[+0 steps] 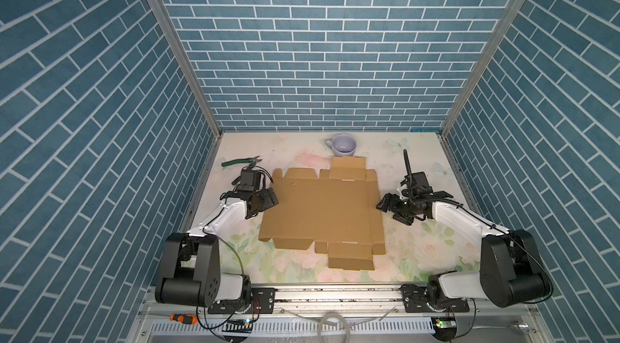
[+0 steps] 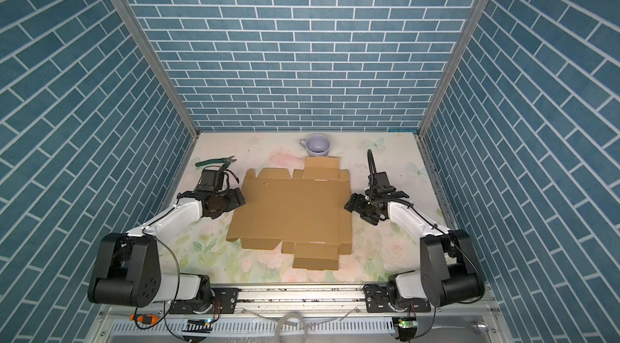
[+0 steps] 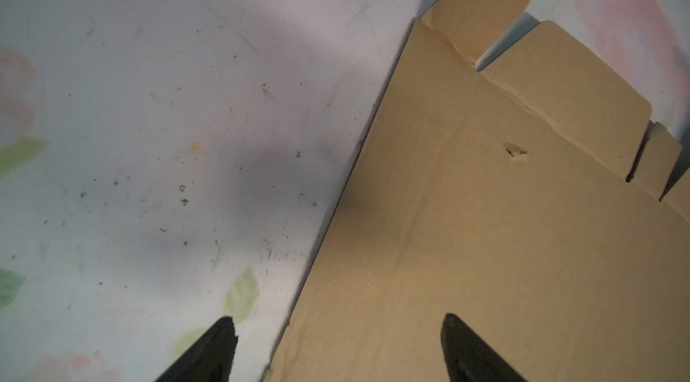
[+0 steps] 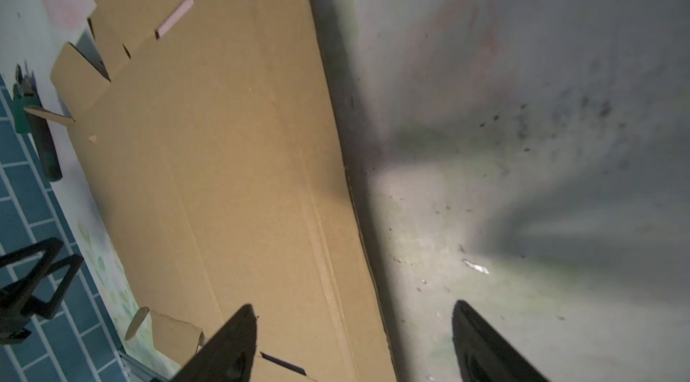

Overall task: Assemble paper box
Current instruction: First fold the bottom flaps of a flat cardboard box at the center of the table.

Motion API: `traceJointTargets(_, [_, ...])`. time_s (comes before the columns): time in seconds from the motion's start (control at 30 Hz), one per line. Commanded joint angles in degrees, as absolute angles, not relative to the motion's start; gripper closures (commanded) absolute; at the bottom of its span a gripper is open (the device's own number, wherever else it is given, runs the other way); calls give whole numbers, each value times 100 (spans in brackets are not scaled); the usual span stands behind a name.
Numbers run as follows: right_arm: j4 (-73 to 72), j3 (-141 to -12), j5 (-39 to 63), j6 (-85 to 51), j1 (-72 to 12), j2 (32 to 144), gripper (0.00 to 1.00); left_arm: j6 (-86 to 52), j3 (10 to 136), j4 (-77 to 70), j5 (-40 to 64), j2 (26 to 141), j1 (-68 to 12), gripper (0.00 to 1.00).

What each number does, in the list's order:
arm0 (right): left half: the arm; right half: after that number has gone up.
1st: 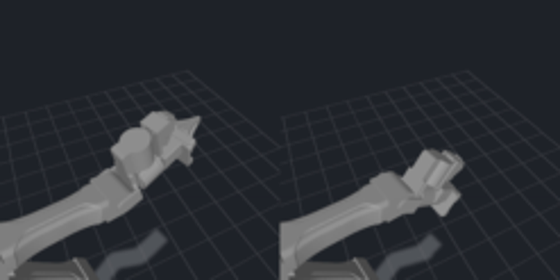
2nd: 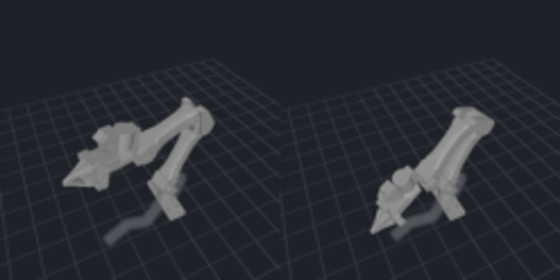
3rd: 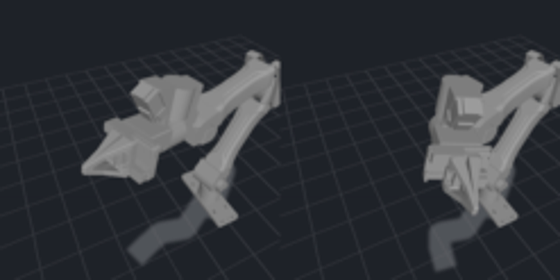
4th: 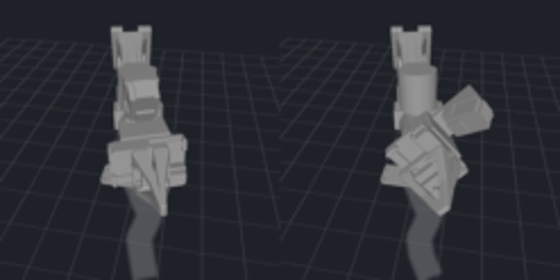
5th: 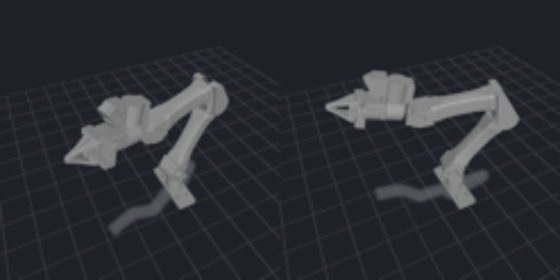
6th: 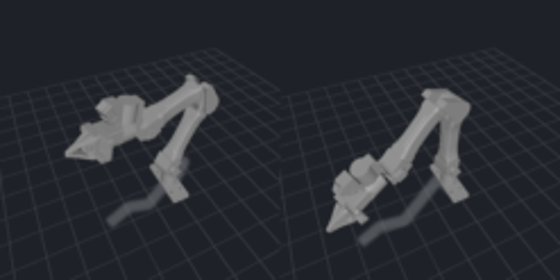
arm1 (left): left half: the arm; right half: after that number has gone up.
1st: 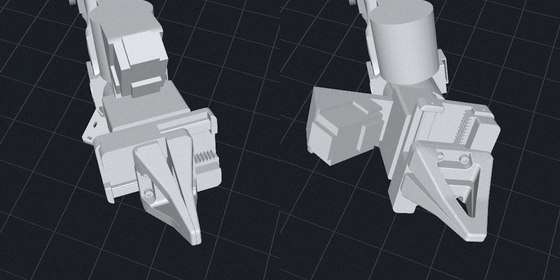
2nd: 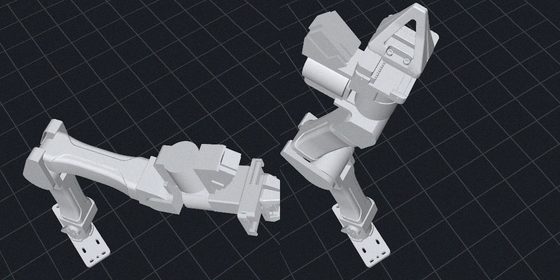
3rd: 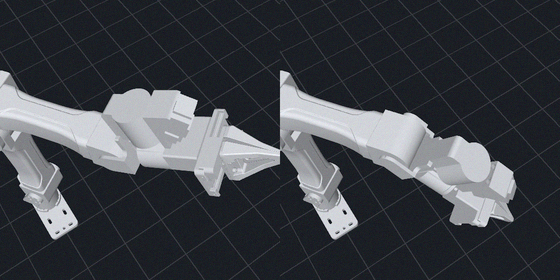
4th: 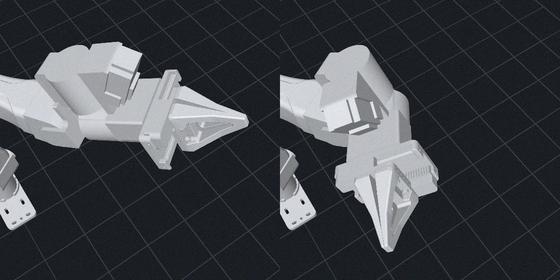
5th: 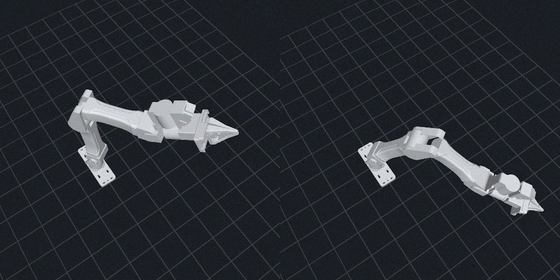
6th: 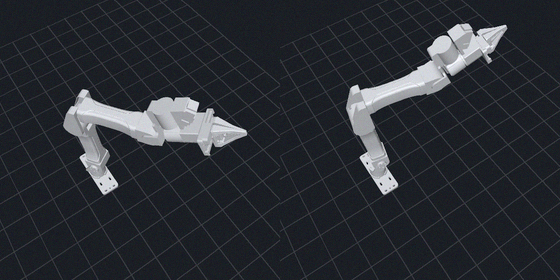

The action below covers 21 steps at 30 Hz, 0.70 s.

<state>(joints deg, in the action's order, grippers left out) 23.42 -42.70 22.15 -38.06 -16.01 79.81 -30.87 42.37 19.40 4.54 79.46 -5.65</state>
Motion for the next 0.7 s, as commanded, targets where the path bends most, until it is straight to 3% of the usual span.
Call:
traceJointTargets(0.0, [2110,-4516,2462,-3619,-1694,8317,20,-3139,4046,1583,602,8048,-597,12])
traceJointTargets(0.3, [1746,-4770,2815,-3464,-1705,9013,32,-3352,3617,1433,882,8079,-795,16])
traceJointTargets(0.67, [2045,-5062,3098,-3161,-1708,9025,60,-4015,2733,1011,1246,7669,-1119,24])
